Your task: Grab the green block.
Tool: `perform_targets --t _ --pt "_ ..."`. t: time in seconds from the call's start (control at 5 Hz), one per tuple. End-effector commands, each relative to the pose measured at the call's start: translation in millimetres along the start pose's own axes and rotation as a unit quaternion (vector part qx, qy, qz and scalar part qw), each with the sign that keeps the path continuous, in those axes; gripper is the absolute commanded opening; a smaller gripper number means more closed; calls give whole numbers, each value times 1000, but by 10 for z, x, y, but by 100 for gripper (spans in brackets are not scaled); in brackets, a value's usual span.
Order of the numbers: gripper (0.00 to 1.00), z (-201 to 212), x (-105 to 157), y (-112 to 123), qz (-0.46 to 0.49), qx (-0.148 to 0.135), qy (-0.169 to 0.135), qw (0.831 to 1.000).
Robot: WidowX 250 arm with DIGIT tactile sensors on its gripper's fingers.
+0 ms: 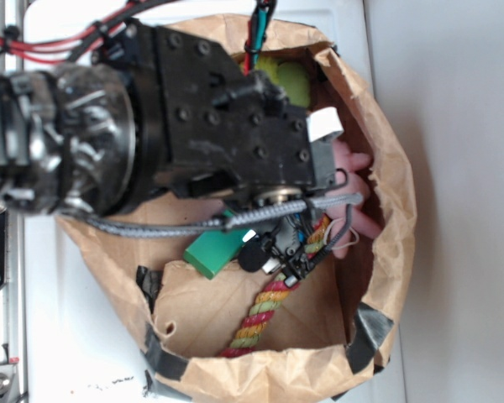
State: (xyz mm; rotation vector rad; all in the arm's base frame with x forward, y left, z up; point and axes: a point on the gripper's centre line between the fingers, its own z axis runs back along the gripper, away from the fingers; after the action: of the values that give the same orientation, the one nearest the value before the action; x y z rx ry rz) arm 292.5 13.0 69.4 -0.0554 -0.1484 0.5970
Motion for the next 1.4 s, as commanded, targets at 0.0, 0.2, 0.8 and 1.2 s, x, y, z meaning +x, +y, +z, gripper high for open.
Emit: perform_targets --t 0.0,0.2,0.8,1.2 --pt "100 196 -65 -56 -35 -24 -32 999" --pt "100 196 -65 -56 -35 -24 -32 999" --pt "100 -47 -232 23 -61 -16 -56 996" --pt "100 -120 -556 2 -62 -4 -54 997"
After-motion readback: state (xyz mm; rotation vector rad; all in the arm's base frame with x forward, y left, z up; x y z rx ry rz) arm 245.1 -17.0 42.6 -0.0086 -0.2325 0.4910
